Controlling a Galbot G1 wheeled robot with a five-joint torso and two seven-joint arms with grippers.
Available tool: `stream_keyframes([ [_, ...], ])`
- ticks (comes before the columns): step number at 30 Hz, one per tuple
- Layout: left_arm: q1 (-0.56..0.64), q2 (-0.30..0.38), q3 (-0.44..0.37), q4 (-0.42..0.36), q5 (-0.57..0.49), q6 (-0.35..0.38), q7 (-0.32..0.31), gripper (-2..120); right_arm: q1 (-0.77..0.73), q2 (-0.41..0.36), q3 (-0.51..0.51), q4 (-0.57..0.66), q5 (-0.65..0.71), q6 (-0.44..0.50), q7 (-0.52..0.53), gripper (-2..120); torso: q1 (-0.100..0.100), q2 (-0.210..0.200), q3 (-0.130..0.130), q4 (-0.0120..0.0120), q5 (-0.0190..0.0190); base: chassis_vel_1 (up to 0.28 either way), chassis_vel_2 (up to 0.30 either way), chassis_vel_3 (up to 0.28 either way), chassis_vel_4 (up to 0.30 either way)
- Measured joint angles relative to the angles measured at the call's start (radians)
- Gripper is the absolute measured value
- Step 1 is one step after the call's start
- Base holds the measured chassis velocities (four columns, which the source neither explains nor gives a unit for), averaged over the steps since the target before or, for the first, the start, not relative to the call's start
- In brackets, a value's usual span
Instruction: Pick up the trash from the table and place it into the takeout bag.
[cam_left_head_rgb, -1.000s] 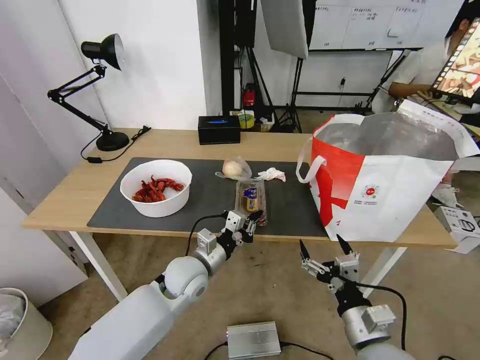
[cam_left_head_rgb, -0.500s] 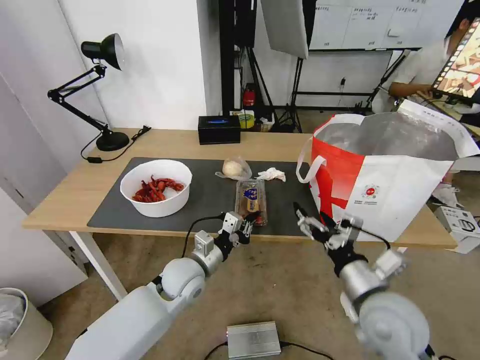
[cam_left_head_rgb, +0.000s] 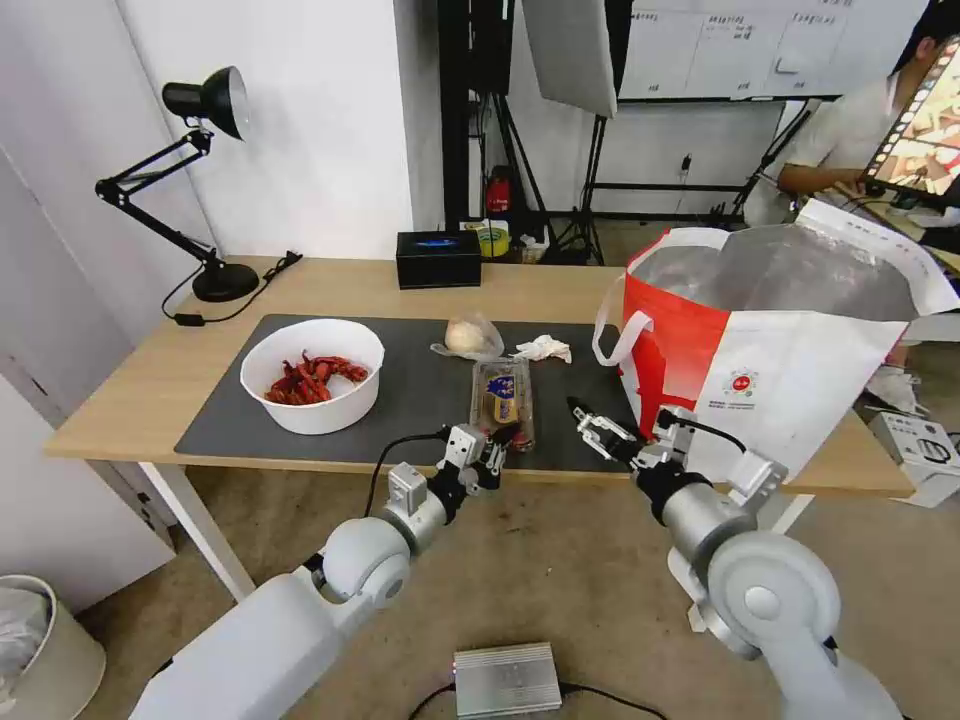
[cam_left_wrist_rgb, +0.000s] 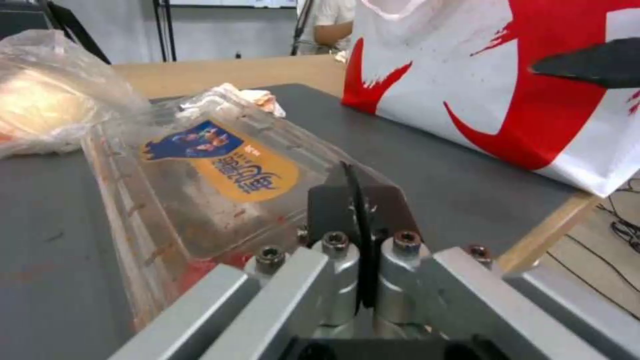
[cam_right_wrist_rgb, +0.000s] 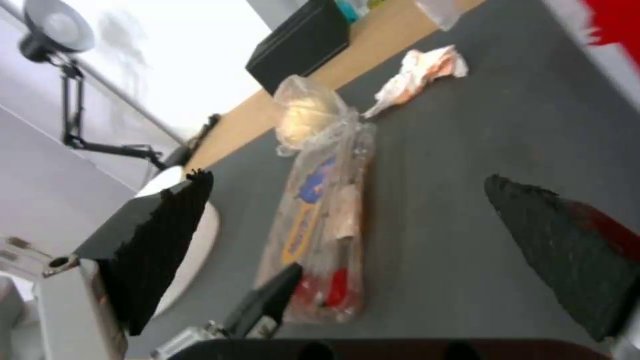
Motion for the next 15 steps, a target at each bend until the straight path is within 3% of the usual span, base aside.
stream_keyframes([
  [8, -0.005, 0.000, 0.004, -0.001, -0.013, -0.004, 0.000, 0, 0.145, 0.002, -0.003, -0.128, 0.155, -0.068, 0.028, 100, 0.000, 0.000, 0.000, 0.0000, 0.0000, 0.000, 0.000, 0.000, 0.000],
  [15, -0.012, -0.002, 0.012, 0.002, -0.017, -0.005, -0.003, 0, 0.239, 0.018, -0.044, -0.206, 0.188, -0.118, 0.075, 100, 0.000, 0.000, 0.000, 0.0001, -0.0001, 0.000, 0.000, 0.000, 0.000],
])
